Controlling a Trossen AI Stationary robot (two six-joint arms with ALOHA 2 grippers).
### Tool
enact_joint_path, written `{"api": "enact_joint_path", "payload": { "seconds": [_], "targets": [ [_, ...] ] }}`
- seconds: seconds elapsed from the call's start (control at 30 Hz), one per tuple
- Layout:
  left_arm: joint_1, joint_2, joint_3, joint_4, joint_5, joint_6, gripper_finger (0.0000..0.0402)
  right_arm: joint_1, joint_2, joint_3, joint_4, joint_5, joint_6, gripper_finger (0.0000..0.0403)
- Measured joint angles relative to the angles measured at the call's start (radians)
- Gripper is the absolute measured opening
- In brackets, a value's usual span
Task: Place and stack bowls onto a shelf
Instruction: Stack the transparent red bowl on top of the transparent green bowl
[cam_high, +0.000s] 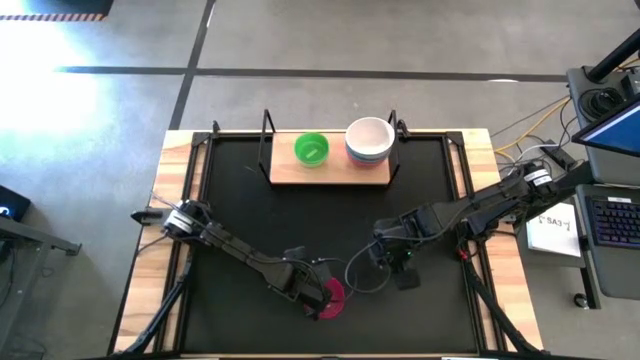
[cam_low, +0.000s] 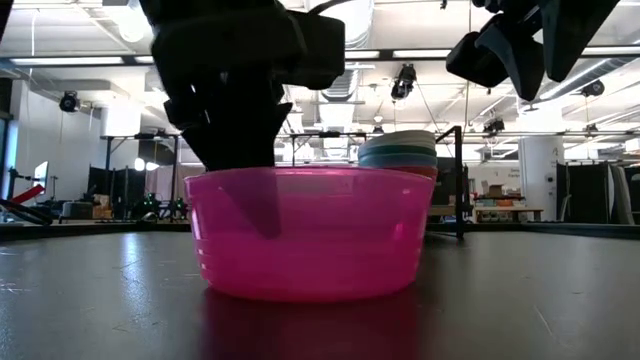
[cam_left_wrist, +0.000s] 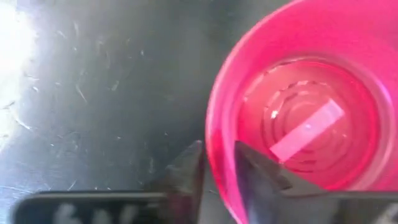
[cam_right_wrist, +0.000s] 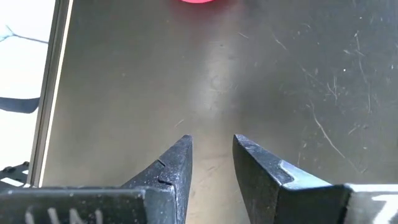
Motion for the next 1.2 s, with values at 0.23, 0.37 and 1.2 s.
{"api": "enact_joint_path", "payload": {
  "seconds": [0.23, 0.37, 1.2],
  "targets": [
    [0.032, -0.008, 0.001, 0.002, 0.079, 0.084, 0.0009, 0.000, 0.000, 0.000, 0.000, 0.000, -0.030, 0.0105],
    [0.057, -0.034, 0.001, -0.005, 0.076, 0.142, 0.0002, 0.000, 0.000, 0.000, -0.012, 0.000, -0.086, 0.0105],
    [0.555, -0.383, 0.000, -0.198, -0.234, 0.410, 0.0000, -0.128, -0.242, -0.300, 0.279, 0.000, -0.164, 0.0105]
  ]
}}
